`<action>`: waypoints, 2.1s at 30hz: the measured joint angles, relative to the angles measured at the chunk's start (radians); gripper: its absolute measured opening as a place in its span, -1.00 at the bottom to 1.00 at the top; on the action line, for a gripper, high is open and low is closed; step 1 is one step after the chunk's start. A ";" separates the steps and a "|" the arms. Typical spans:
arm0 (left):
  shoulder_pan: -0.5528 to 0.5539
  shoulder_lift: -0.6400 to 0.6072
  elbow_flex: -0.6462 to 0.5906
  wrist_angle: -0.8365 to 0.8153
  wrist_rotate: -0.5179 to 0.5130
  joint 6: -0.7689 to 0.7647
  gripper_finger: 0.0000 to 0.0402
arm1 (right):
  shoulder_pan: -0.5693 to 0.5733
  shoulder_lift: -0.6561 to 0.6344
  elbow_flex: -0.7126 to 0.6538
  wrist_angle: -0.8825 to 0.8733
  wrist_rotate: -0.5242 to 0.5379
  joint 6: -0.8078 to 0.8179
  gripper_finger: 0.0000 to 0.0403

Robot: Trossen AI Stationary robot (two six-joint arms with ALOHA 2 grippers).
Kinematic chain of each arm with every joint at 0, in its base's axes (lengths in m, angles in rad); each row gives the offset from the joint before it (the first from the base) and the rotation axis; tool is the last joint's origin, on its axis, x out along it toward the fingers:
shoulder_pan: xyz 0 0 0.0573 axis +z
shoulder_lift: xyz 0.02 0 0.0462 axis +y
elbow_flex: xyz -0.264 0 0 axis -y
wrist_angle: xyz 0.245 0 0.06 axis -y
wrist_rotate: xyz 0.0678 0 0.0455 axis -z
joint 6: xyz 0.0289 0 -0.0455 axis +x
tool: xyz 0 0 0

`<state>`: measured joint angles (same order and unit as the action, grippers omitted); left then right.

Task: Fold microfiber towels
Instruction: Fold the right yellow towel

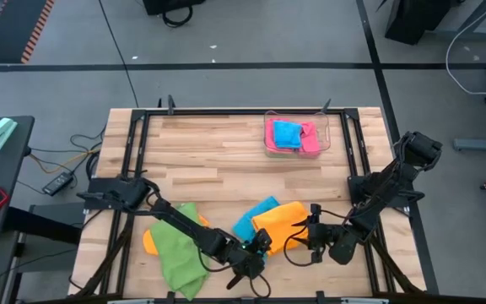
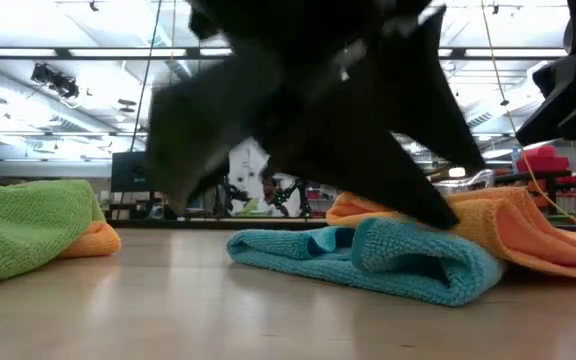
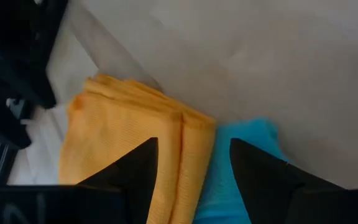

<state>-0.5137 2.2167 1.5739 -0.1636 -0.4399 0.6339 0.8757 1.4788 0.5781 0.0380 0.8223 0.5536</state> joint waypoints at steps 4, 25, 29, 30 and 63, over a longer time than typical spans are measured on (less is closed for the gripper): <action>0.018 0.027 -0.001 0.023 -0.004 0.042 0.02 | 0.000 0.000 0.000 0.008 0.000 0.000 -0.04; 0.030 0.031 -0.001 0.117 -0.007 -0.095 -0.80 | -0.003 0.030 0.002 0.124 -0.013 -0.033 -0.04; 0.029 0.031 -0.001 0.118 -0.008 -0.160 -0.95 | -0.003 0.073 0.025 0.146 -0.022 -0.030 -0.04; 0.029 0.031 -0.001 0.120 -0.007 -0.180 -0.94 | -0.003 0.086 0.040 0.146 -0.023 -0.029 -0.04; 0.005 0.031 -0.001 0.189 -0.064 -0.564 -0.96 | 0.003 0.420 0.418 -0.253 0.045 0.116 0.10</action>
<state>-0.5091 2.2478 1.5730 0.0253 -0.5041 0.0700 0.8783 1.8987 0.9958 -0.2147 0.8670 0.6697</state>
